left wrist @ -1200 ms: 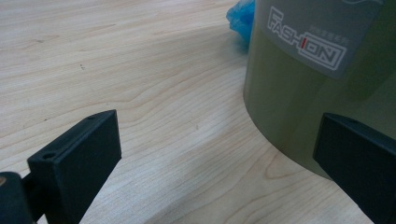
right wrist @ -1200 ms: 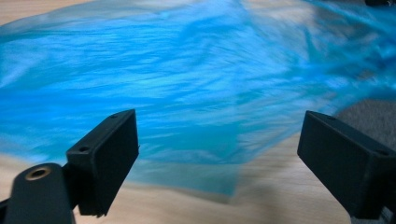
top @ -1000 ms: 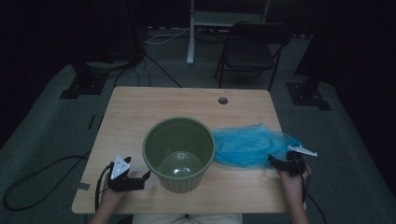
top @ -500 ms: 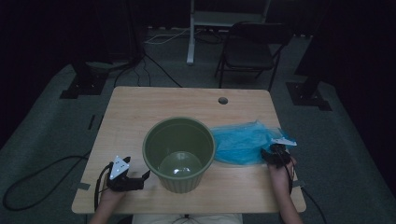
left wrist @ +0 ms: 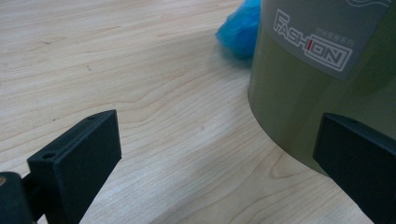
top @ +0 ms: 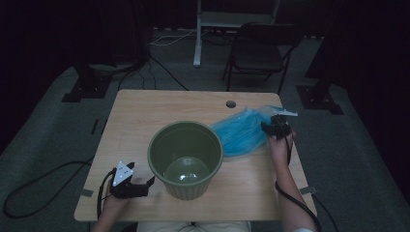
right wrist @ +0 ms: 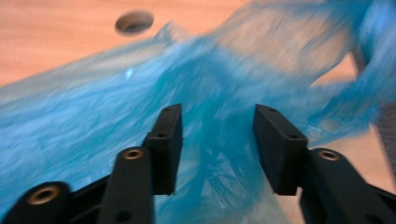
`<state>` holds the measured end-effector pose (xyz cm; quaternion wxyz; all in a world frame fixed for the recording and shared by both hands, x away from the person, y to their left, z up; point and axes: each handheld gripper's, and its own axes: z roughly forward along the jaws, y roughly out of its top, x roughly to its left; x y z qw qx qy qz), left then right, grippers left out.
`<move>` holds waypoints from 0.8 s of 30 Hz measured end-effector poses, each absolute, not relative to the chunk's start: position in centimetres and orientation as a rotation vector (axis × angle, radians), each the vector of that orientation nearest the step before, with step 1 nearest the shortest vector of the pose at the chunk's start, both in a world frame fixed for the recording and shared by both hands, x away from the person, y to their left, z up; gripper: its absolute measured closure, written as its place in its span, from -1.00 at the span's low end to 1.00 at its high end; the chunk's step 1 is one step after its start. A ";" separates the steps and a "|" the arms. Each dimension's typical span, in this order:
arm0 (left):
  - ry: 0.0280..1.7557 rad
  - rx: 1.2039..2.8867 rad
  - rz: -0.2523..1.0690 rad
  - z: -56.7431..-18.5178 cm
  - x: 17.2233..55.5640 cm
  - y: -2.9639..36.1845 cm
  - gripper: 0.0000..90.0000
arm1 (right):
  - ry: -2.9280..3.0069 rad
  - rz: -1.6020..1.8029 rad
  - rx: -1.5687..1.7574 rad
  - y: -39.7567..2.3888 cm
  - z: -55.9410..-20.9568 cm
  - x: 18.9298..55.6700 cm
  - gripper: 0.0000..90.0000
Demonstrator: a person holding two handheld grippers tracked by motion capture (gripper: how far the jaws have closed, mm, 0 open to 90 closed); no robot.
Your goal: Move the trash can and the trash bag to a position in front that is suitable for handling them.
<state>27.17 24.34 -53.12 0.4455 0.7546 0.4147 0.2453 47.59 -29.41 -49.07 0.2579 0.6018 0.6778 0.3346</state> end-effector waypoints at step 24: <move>1.031 1.868 0.606 -53.2 27.1 24.6 -0.97 | 2.377 1.189 1.114 -15.3 -51.2 39.4 -0.54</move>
